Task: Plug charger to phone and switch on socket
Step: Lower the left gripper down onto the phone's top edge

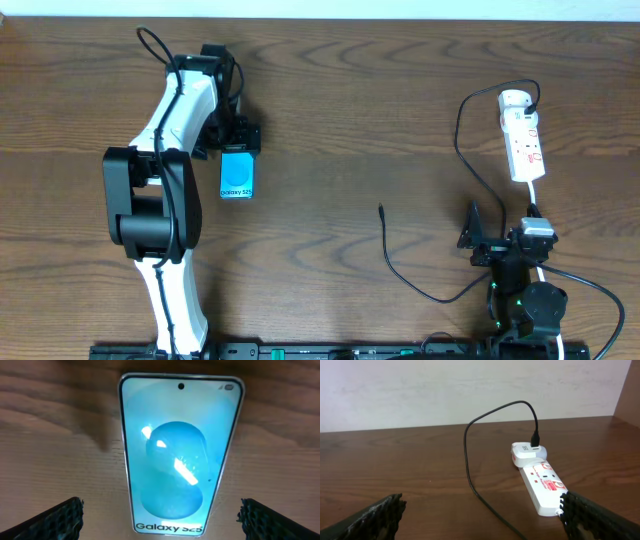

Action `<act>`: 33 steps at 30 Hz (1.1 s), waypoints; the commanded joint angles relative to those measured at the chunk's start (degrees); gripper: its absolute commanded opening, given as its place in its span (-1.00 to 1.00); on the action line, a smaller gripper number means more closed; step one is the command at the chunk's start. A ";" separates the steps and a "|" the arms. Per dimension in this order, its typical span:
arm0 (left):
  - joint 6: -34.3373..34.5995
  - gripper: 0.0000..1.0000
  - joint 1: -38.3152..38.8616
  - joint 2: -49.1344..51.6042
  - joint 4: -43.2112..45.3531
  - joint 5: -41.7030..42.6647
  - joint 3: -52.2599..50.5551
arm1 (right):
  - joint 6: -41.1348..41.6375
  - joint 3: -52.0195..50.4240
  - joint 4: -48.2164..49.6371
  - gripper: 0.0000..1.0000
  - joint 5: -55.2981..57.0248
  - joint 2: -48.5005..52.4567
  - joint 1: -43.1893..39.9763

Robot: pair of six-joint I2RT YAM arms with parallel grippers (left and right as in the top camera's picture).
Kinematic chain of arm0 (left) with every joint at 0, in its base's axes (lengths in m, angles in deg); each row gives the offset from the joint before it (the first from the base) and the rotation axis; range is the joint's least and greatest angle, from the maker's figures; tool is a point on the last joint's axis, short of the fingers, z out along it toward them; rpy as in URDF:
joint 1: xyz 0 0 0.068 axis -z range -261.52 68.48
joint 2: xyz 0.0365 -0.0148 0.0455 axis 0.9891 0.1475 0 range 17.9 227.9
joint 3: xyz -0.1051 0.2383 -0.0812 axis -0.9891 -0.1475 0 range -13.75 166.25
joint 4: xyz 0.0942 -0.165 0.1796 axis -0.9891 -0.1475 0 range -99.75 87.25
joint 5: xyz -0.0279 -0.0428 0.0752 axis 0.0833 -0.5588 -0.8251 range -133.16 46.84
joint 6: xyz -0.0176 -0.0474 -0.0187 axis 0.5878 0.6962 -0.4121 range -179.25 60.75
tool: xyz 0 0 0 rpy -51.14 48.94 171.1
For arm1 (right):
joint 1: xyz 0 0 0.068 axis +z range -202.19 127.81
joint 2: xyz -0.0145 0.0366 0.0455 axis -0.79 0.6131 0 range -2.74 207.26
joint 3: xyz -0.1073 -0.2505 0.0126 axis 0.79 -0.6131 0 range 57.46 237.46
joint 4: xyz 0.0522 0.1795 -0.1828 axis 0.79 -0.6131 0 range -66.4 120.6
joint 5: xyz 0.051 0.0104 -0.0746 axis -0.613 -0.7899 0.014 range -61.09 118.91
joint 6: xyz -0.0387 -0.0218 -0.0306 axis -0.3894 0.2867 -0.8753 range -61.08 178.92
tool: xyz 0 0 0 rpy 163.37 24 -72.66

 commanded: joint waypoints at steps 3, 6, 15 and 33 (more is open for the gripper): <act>0.90 1.00 -0.13 0.87 0.35 -0.63 -1.09 | 0.70 -0.07 -0.26 0.98 0.07 -0.31 0.50; 0.90 1.00 -0.15 0.87 0.35 -0.66 -1.09 | 0.70 -0.07 -0.26 0.98 0.07 -0.28 0.50; 0.92 1.00 -0.13 0.87 1.64 -0.66 -1.20 | 0.70 -0.07 -0.26 0.98 0.07 -0.28 0.50; 0.92 1.00 -0.13 0.87 4.46 -0.63 -3.98 | 0.70 -0.07 -0.26 0.99 0.07 -0.28 0.50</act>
